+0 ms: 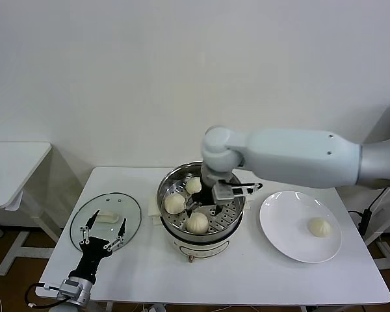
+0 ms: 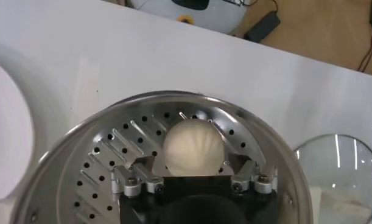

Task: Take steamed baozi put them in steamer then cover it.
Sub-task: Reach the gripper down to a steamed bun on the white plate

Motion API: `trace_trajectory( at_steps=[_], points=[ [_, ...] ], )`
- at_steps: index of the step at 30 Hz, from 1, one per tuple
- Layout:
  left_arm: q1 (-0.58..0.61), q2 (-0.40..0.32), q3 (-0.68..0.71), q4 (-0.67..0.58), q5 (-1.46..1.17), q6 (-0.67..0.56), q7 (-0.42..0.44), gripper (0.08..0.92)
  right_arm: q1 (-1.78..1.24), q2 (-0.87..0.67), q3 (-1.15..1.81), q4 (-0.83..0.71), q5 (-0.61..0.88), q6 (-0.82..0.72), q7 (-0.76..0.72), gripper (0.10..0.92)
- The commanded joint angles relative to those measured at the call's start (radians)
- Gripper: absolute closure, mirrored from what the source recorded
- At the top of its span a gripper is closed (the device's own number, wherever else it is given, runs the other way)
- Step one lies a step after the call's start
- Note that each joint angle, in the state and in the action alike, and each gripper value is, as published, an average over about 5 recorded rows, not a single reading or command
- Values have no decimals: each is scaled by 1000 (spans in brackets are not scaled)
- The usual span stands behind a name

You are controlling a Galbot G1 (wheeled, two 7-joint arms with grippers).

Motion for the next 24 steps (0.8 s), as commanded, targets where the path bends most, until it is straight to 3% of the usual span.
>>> trace_trajectory(
  at_steps=[1,5,11,17,24],
  points=[
    [14,-3,2,-20,4,0,-3,177,187,-236,-13,20,209,-53,-88,203],
    [23,-7,3,-36,5,0,-5,177,221,-378,-20,-17,293,-163,-176,203],
    [33,-11,9,-57,8,4,-11,177,124,-576,46,-61,297,-467,-316,203],
    [35,-13,27,-68,12,3,-15,177,-90,-696,140,-131,218,-621,-303,203],
    [30,-15,52,-67,19,0,-17,177,-485,-712,465,-250,77,-672,-265,203]
  ],
)
